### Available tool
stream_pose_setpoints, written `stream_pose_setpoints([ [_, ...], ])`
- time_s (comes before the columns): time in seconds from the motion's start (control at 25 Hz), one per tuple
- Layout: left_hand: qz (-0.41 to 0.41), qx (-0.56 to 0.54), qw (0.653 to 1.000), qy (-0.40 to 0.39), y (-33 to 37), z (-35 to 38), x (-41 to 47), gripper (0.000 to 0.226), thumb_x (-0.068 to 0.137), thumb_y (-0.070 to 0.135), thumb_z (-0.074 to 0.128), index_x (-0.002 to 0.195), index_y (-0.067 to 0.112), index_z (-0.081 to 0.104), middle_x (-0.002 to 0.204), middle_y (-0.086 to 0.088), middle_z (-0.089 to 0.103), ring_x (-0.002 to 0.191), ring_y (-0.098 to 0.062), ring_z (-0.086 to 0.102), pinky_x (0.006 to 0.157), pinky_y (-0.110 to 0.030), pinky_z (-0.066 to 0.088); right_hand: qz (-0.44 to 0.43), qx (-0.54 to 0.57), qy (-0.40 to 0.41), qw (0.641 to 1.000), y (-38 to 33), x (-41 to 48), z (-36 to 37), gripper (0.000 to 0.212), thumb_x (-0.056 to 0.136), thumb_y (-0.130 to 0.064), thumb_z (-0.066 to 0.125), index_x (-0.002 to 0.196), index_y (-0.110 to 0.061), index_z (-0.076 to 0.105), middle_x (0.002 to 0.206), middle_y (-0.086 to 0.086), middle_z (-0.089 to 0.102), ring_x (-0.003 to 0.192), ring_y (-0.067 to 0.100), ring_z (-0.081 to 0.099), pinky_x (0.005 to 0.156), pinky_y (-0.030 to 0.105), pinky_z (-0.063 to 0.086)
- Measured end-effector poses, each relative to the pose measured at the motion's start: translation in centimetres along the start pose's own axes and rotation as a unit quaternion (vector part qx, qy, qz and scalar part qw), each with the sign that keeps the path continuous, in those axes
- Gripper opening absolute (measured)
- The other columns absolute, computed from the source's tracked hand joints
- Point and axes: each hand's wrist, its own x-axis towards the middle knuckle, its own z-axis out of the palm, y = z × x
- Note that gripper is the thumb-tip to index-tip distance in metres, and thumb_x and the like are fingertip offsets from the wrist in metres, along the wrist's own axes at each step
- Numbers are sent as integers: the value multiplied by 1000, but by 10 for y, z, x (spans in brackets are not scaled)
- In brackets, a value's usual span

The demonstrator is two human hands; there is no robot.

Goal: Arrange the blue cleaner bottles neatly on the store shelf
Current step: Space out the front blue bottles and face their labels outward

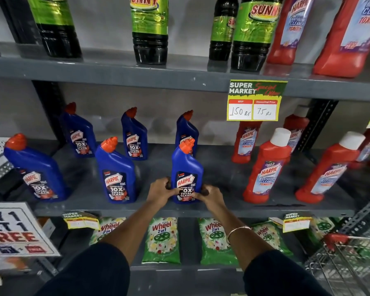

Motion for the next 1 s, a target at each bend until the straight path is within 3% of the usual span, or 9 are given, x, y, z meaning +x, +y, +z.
stream_pose_setpoints([
  [0.12, 3, -5, 1000, -9, -1, -1, 1, 35, 72, 12, 73, 104, 1, 63, 104, -18, 70, 96, -28, 65, 89, -39, 52, 7, -6, 5, 1000, -2, -3, 1, 39, 71, -17, 78, 107, -6, 68, 106, 13, 72, 87, 11, 61, 69, 19, 43],
  [0.28, 2, -17, 1000, -21, -2, -3, 4, 37, 72, 12, 73, 106, 2, 62, 107, -18, 70, 98, -27, 65, 91, -37, 52, 9, -6, 8, 1000, -3, -3, 2, 40, 71, -17, 78, 108, -6, 67, 107, 14, 72, 87, 12, 61, 64, 17, 44],
  [0.4, 1, -15, 1000, -18, -3, -2, 4, 37, 73, 13, 72, 107, 2, 62, 108, -17, 69, 99, -27, 64, 91, -38, 52, 14, -4, 7, 1000, -4, -4, 2, 40, 71, -17, 78, 108, -5, 67, 107, 14, 72, 87, 14, 61, 74, 23, 44],
  [1.0, -2, -22, 1000, -21, -6, 0, 4, 39, 74, 12, 71, 110, 3, 60, 110, -17, 68, 101, -26, 64, 88, -33, 50, 17, 14, 5, 1000, -4, -8, 2, 41, 73, -16, 77, 110, -3, 65, 110, 15, 70, 100, 24, 66, 81, 27, 50],
])
